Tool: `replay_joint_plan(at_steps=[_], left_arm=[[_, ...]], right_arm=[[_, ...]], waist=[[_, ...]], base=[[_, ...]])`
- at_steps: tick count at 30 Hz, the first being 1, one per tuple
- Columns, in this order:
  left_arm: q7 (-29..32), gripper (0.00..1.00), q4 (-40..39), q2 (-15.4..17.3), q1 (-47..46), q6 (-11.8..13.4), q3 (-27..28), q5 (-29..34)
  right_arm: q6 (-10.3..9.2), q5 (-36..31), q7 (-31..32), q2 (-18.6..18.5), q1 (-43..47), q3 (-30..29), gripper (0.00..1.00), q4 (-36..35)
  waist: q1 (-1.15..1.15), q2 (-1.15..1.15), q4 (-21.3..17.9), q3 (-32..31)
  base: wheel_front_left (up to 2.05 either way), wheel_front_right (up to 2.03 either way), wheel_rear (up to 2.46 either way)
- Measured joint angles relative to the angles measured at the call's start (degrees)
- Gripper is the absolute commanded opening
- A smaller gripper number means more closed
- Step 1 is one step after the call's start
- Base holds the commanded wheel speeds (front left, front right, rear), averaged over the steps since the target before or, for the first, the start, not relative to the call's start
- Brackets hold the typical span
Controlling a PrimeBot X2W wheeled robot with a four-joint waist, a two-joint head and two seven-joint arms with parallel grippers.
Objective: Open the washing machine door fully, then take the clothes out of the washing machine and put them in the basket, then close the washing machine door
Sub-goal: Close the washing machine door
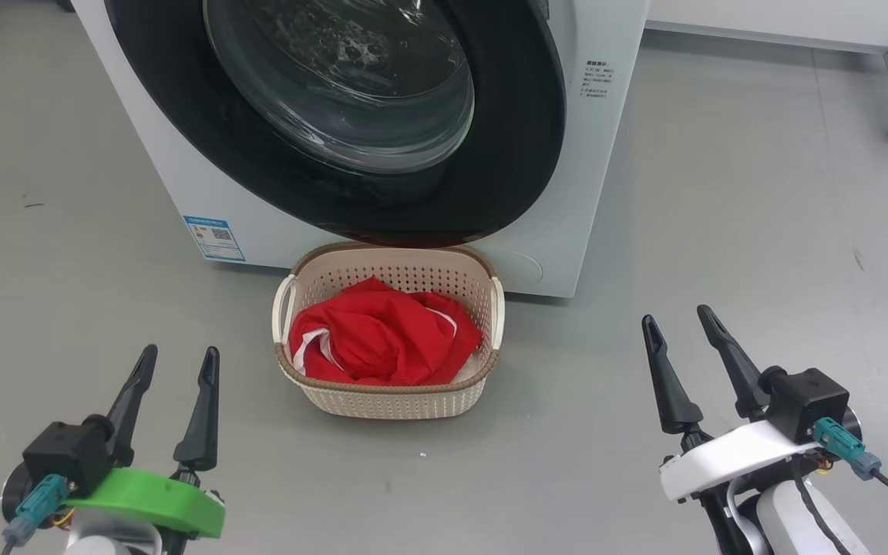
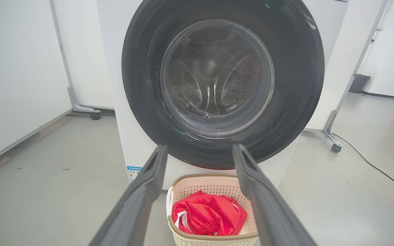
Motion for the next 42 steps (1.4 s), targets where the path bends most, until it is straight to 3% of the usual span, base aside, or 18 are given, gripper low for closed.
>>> replay_joint_plan(at_steps=[5,6,7,8,24,42], left_arm=[[0.00,1.00,-0.15,-0.93,0.47,-0.08,0.55,0.87],[0.01,1.00,-0.16,-1.04,0.48,-0.22,0.63,0.98],[0.00,1.00,-0.16,-1.14,0.48,-0.48,0.68,1.05],[0.00,1.00,-0.22,-1.25,0.49,-0.54,0.67,1.26],[0.00,1.00,-1.68,-3.88,-0.13,-1.86,-0.21,4.03],[0.00,1.00,-2.19,-6.69,-4.94,-2.55,-3.56,7.58]], right_arm=[[0.00,0.00,0.00,-0.01,-0.01,0.31,1.00,-0.04],[0.00,0.07,0.00,-0.04,-0.02,0.76,0.89,-0.04],[0.00,0.09,0.00,-0.10,-0.02,1.33,0.24,-0.24],[0.00,0.63,0.00,-0.03,-0.04,1.76,0.00,-0.79],[0.00,1.08,0.00,-5.66,-7.27,6.65,0.00,-2.26],[0.00,0.88,2.26,-14.88,-22.73,6.31,0.00,-1.46]], waist=[[0.00,0.00,0.18,0.24],[0.00,0.00,0.22,0.30],[0.00,0.00,0.27,0.36],[0.00,0.00,0.32,0.45],[0.00,0.00,3.01,5.08],[0.00,0.00,10.07,12.98]], base=[[0.00,0.00,0.00],[0.00,0.00,0.00],[0.00,0.00,0.00],[0.00,0.00,0.00],[0.00,0.00,0.00],[0.00,0.00,0.00]])
